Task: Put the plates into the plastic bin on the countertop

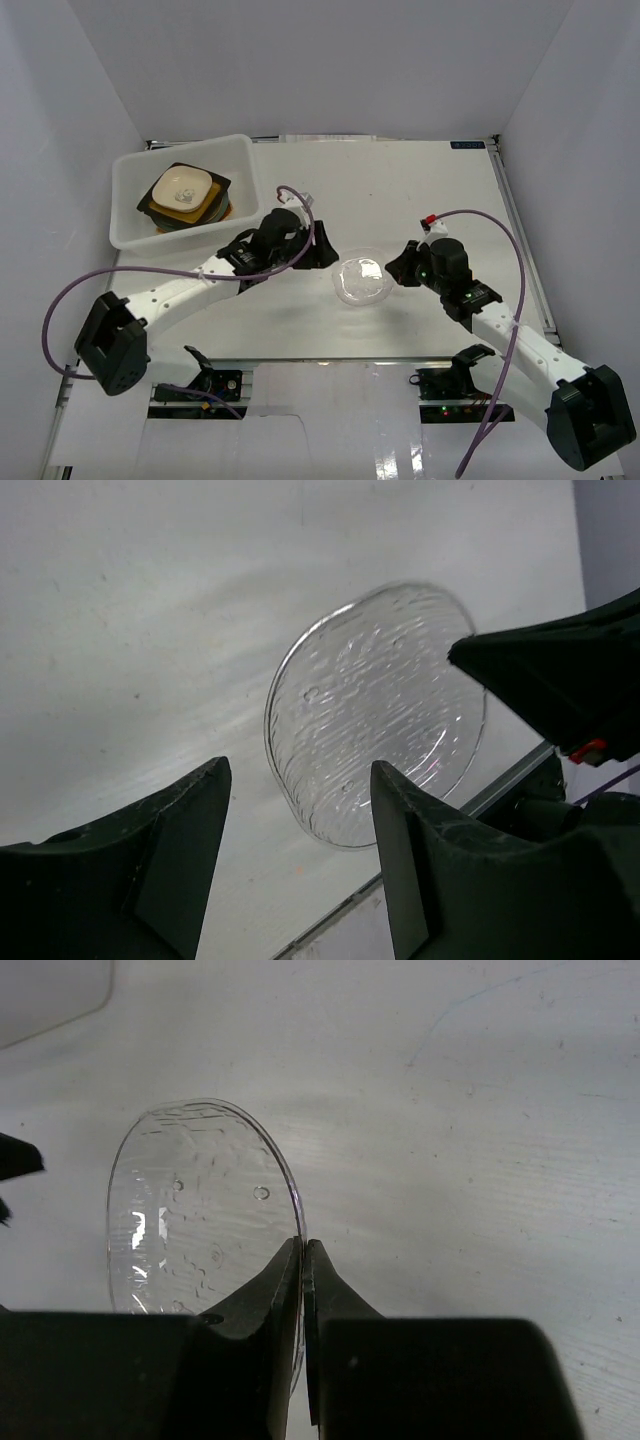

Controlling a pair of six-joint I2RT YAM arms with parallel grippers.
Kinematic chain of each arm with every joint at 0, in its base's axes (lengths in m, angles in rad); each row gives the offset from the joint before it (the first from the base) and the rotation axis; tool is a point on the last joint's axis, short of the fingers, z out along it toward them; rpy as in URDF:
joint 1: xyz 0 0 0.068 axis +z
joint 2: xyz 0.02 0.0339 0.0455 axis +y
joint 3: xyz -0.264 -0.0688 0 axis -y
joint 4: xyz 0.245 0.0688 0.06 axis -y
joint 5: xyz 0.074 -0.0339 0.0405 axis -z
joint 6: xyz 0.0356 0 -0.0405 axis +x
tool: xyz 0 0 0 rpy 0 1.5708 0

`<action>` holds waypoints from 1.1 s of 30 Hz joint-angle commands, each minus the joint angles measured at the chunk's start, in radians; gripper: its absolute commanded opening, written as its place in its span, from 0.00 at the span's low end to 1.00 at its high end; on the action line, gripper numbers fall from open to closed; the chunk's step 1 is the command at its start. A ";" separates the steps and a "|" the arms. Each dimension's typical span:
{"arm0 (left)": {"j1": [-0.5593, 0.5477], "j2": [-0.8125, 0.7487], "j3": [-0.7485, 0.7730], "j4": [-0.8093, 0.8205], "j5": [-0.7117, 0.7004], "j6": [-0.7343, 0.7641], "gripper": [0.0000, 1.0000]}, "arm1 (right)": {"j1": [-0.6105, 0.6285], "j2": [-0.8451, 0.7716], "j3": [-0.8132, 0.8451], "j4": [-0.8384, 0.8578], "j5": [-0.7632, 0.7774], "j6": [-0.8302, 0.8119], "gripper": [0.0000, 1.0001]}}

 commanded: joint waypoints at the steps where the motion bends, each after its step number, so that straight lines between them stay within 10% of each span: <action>1: -0.056 0.065 -0.004 -0.008 0.064 -0.047 0.68 | 0.005 0.000 0.054 0.048 0.039 -0.004 0.08; 8: -0.081 0.201 0.041 -0.007 0.091 -0.025 0.63 | 0.004 -0.011 0.060 0.065 0.041 0.004 0.08; 15: -0.082 0.202 0.061 -0.013 0.005 -0.005 0.00 | 0.005 -0.028 0.031 0.066 0.042 0.013 0.09; 20: -0.066 0.167 0.134 -0.086 -0.118 0.047 0.00 | 0.005 -0.080 0.009 0.051 0.039 0.020 0.59; 24: 0.144 0.059 0.166 -0.100 -0.069 0.059 0.00 | 0.005 -0.148 -0.004 0.016 0.029 0.011 0.89; 33: 0.675 0.026 0.303 -0.120 -0.113 0.078 0.00 | 0.004 -0.140 -0.089 0.036 -0.077 0.025 0.90</action>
